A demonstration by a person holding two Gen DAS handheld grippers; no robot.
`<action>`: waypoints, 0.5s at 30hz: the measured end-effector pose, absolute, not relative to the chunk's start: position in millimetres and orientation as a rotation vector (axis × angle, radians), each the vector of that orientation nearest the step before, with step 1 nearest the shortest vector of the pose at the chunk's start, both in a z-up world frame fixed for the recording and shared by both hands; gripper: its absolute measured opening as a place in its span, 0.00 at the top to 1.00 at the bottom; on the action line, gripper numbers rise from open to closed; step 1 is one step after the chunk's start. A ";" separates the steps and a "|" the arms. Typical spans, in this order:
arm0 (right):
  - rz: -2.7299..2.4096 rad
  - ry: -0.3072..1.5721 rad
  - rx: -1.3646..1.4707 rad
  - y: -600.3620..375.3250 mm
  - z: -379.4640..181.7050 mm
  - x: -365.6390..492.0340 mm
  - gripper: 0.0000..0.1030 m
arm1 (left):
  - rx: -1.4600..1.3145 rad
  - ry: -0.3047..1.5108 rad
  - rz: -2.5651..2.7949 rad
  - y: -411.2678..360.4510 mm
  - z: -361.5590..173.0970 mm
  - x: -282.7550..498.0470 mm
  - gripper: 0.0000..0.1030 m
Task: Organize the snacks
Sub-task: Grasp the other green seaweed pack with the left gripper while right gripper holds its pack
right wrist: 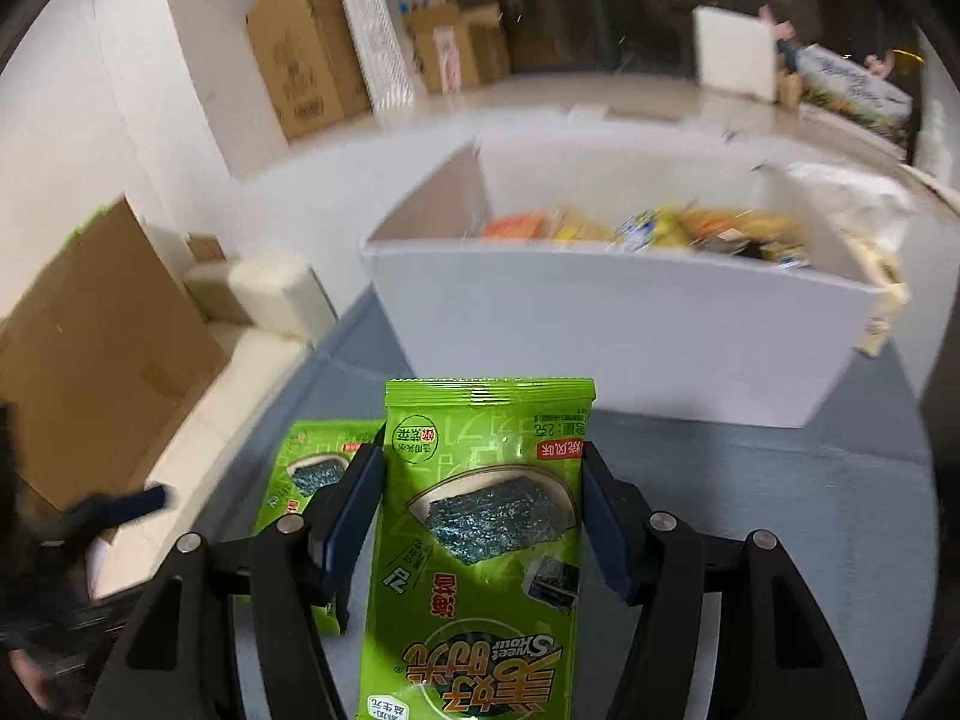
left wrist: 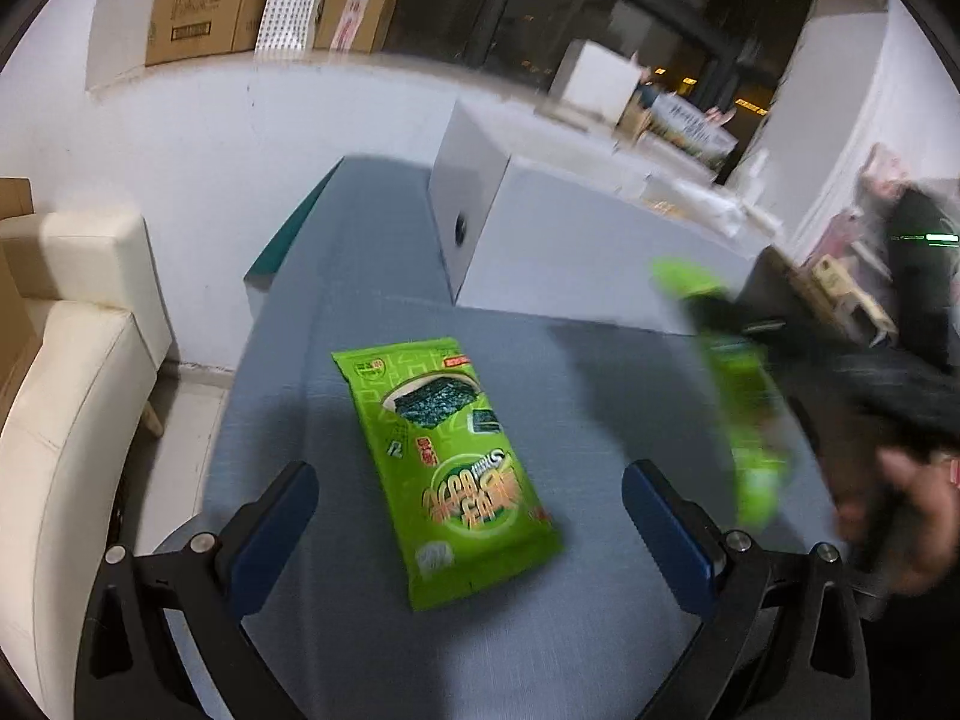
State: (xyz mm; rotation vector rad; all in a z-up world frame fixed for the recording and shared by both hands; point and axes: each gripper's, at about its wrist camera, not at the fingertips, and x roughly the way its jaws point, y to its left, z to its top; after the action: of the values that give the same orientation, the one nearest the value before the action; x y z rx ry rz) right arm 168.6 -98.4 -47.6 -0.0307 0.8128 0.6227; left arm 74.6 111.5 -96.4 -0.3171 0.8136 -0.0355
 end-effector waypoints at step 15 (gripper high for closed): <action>0.535 0.739 0.120 -192.5 -33.0 142.6 0.34 | -0.211 0.934 0.116 76.6 -138.9 130.3 0.01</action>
State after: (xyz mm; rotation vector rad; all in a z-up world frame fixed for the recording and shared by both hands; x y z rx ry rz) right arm 142.6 -192.5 -33.0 0.1198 0.7387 0.5351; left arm 130.3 76.6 -138.9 -0.2107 0.9337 0.1165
